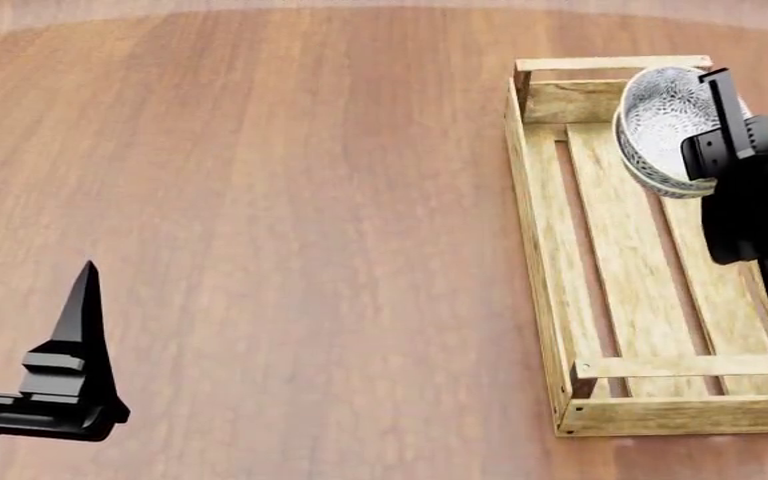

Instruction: Stack the right bowl on the left bowl and place them in the tray.

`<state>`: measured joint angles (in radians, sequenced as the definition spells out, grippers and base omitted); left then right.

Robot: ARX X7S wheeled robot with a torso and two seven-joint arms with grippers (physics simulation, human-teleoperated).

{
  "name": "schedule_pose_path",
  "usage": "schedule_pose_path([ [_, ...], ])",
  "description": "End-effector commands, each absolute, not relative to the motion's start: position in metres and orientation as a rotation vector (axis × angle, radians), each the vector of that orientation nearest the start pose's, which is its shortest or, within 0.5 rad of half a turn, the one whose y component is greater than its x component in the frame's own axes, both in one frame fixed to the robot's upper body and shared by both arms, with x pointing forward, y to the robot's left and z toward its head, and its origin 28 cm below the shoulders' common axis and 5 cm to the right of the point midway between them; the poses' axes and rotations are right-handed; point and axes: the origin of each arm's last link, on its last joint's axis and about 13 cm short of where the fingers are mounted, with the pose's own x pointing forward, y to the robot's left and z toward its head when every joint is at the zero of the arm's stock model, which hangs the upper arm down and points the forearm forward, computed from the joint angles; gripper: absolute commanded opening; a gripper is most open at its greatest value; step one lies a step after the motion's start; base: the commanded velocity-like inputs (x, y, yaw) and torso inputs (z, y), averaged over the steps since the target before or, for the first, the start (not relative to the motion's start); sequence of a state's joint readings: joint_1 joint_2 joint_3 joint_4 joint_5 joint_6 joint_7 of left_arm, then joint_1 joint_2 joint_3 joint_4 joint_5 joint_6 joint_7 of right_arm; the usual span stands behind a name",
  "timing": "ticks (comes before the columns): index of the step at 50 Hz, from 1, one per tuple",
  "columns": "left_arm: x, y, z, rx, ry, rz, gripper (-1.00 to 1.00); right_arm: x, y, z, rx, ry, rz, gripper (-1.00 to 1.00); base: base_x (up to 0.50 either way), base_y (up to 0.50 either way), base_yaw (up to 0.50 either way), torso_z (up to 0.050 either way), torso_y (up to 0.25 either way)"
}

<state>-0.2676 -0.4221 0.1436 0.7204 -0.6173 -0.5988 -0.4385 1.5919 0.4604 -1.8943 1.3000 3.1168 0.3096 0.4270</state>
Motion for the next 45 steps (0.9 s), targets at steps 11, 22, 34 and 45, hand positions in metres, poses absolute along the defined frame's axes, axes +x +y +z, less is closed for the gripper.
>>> schedule_pose_path([
  [11, 0.211, 0.215, 0.165, -0.032, -0.209, -0.09, 1.0, 0.408, -0.211, 0.268, 1.207, 0.433, -0.351, -1.0, 0.0, 0.0, 0.0, 0.0, -0.085],
  [22, 0.211, 0.216, 0.165, -0.057, -0.213, -0.087, 1.0, 0.409, -0.208, 0.27, 1.194, 0.436, -0.339, -1.0, 0.0, 0.0, 0.0, 0.0, -0.161],
  [34, 0.209, 0.218, 0.166, -0.065, -0.213, -0.078, 1.0, 0.411, -0.203, 0.262, 1.175, 0.477, -0.387, -1.0, 0.0, 0.0, 0.0, 0.0, 0.0],
  [45, 0.209, 0.219, 0.166, -0.07, -0.214, -0.07, 1.0, 0.413, -0.198, 0.261, 1.151, 0.51, -0.44, -1.0, 0.0, 0.0, 0.0, 0.0, 0.0],
])
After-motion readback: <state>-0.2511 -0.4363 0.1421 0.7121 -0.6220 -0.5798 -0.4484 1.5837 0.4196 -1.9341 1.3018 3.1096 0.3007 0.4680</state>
